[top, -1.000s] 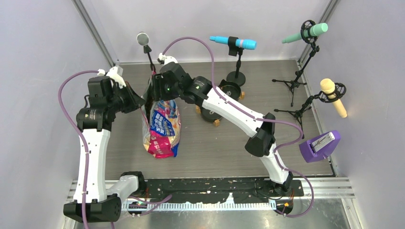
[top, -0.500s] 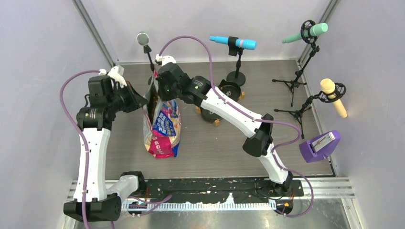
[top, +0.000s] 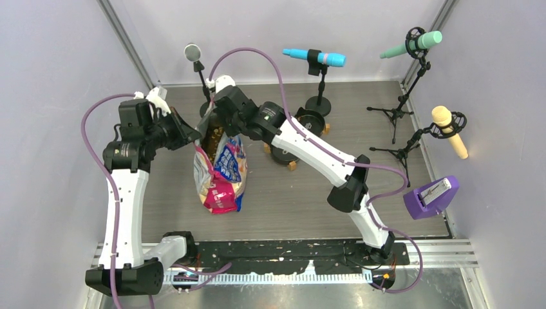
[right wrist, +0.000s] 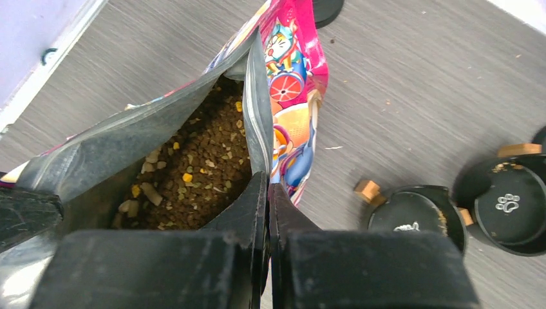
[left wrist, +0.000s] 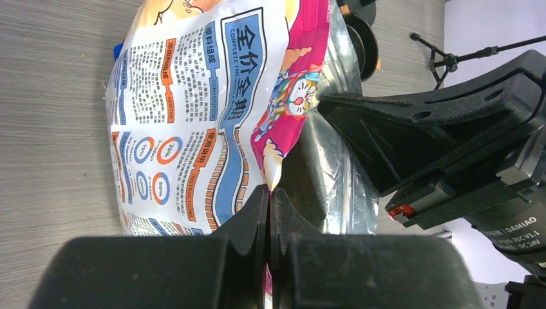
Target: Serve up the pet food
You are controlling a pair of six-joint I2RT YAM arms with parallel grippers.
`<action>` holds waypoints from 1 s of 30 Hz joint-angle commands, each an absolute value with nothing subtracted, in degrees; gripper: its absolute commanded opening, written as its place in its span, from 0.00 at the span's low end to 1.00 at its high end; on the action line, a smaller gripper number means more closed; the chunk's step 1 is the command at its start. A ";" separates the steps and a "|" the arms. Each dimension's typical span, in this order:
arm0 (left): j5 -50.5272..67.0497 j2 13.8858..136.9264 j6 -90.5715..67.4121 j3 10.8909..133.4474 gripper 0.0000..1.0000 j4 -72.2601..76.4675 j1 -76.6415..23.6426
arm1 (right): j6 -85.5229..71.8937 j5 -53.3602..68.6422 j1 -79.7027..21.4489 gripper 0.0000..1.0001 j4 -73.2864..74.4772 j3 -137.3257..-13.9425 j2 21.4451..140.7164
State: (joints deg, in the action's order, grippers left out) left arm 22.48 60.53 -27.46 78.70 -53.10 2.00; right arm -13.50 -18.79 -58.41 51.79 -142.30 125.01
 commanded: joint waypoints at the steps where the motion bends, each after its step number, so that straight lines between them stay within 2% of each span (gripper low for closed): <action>1: 26.47 58.79 -28.02 81.86 0.00 -47.11 1.96 | -7.68 -29.77 -58.49 0.05 50.55 -145.80 118.65; 12: 24.45 57.34 -28.39 80.01 0.00 -47.11 2.00 | -4.68 -38.17 -58.84 0.05 48.94 -144.16 115.76; 30: 24.74 56.88 -29.58 79.71 0.00 -46.54 1.98 | -5.52 -28.45 -58.84 0.05 47.26 -140.46 113.26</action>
State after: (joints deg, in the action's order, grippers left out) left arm 21.43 58.85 -28.12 77.47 -53.04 2.00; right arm -5.69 -30.65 -59.00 49.25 -140.55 116.53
